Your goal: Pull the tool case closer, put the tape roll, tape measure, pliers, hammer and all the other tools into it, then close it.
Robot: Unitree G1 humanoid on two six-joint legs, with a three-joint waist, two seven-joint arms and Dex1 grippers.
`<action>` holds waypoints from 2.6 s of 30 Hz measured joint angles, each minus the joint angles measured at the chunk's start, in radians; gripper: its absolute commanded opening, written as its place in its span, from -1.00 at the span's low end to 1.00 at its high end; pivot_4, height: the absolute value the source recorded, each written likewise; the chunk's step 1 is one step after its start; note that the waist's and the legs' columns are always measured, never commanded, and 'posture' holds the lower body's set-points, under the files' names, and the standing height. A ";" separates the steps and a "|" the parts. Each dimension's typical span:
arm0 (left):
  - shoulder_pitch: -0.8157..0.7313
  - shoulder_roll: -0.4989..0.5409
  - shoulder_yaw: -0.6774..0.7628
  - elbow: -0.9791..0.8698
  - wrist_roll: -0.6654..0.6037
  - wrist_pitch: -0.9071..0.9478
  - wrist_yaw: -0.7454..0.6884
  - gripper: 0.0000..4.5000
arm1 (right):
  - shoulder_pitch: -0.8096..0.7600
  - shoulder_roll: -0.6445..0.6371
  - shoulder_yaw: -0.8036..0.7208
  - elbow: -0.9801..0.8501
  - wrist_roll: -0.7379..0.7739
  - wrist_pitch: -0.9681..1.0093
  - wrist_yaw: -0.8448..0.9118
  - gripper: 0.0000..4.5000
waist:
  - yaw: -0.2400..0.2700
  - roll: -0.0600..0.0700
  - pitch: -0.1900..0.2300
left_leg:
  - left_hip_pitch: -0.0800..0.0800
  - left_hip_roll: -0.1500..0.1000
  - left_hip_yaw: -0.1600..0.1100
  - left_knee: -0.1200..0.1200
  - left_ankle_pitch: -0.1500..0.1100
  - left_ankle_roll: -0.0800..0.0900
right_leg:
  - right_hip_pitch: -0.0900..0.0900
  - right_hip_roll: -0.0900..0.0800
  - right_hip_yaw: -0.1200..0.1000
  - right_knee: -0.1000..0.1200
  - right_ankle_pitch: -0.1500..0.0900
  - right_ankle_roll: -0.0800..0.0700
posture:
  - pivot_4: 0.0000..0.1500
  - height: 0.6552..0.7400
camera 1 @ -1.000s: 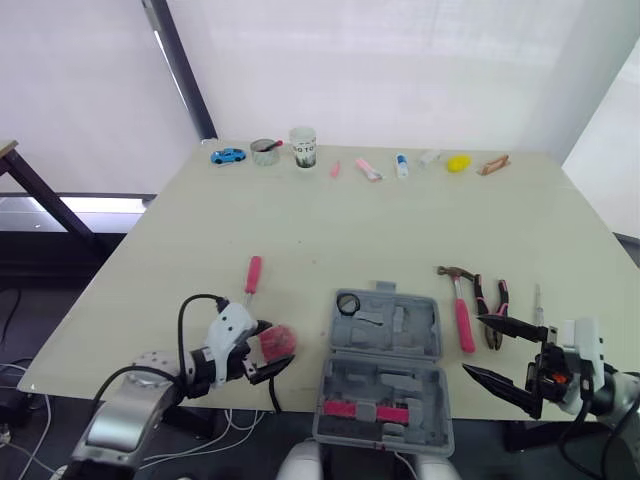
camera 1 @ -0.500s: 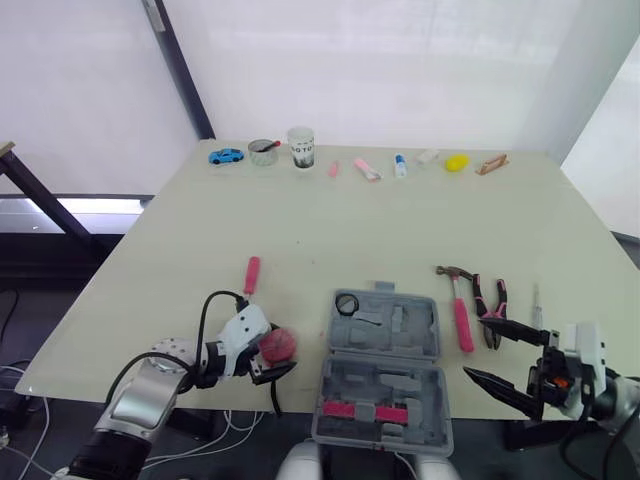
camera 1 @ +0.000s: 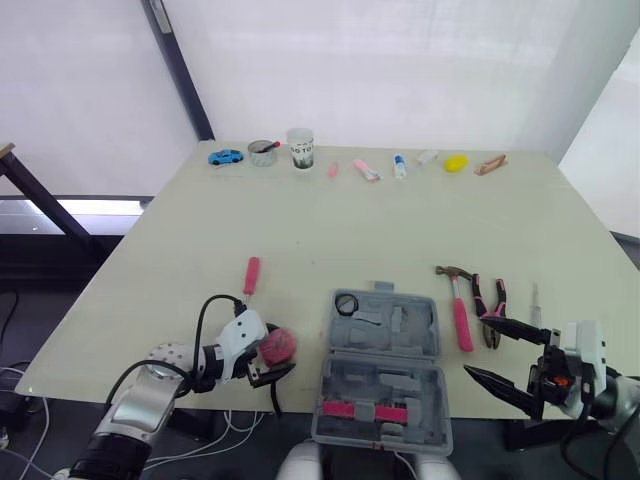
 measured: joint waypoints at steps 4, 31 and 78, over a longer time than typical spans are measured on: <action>0.002 -0.010 0.004 0.017 -0.002 -0.029 0.003 0.36 | -0.008 0.000 0.000 0.000 0.000 0.000 0.000 1.00 | 0.000 0.001 0.000 | 0.000 0.000 0.000 0.000 0.000 0.000 | 0.000 0.000 0.000 0.000 0.000 0.000 | 1.00 1.00; -0.493 -0.015 -0.166 0.073 -0.007 -0.126 -0.420 0.36 | -0.037 -0.013 0.009 -0.060 0.101 0.251 -0.150 1.00 | 0.000 -0.001 0.000 | -0.002 -0.001 0.000 0.001 0.000 0.000 | 0.001 0.002 0.000 0.000 0.002 0.004 | 1.00 1.00; -0.823 -0.430 -0.314 0.267 0.021 -0.113 -0.488 0.95 | -0.332 0.064 0.184 -0.086 1.221 0.695 -1.294 -0.75 | -0.003 -0.003 0.002 | -0.004 -0.001 -0.006 0.001 0.000 0.000 | 0.000 0.012 0.013 -0.001 0.002 0.004 | 1.00 1.00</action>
